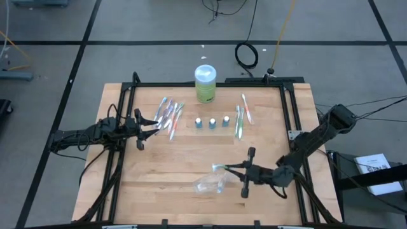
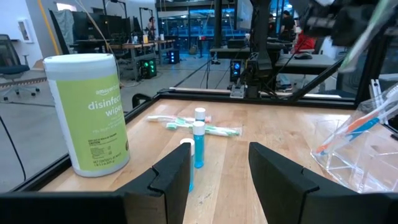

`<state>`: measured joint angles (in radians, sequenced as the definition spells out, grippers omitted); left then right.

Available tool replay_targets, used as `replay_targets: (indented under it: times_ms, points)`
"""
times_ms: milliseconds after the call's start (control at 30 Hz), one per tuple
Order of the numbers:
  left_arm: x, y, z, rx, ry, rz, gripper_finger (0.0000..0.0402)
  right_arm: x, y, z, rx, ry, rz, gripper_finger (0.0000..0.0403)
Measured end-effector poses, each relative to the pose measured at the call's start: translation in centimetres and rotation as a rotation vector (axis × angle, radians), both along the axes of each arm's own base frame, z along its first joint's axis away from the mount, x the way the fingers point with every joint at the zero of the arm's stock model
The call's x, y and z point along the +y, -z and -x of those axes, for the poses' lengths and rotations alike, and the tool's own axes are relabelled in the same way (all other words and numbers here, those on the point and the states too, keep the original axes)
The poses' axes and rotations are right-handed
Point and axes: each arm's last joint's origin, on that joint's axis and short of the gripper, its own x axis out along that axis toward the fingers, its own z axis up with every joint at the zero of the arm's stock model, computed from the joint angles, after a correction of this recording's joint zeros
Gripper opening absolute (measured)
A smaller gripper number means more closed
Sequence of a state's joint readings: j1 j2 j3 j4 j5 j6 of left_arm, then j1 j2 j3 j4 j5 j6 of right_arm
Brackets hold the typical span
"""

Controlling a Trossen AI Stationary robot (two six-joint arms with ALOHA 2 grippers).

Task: Pick & Place toothbrushing station
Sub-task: Put the green toothbrush into the transparent organizer

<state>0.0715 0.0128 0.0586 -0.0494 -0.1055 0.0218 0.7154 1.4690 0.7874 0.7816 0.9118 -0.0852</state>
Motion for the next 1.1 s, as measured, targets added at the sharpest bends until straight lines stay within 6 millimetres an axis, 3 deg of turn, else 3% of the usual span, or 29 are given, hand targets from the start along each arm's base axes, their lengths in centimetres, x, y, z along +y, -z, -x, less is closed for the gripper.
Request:
replay_targets:
  times_ms: [367, 567, 767, 1100]
  points:
    - [0.0, 0.0, 0.0, -0.001, 0.000, 0.000, 0.0166, -1.5, 6.2, 1.2, -0.011, -0.110, -0.190, 0.0015]
    - [0.0, 0.0, 0.0, -0.001, 0.000, 0.000, 0.0166, -1.0, 9.2, 0.1, -0.004, -0.098, -0.223, 0.0015]
    - [0.0, 0.0, 0.0, 0.000, 0.000, 0.000, 0.0166, -0.7, 10.3, -0.3, -0.092, -0.099, -0.224, 0.0016]
    - [0.0, 0.0, 0.0, 0.000, 0.000, 0.000, 0.0166, -0.6, 12.1, -0.5, -0.051, -0.097, -0.240, 0.0016]
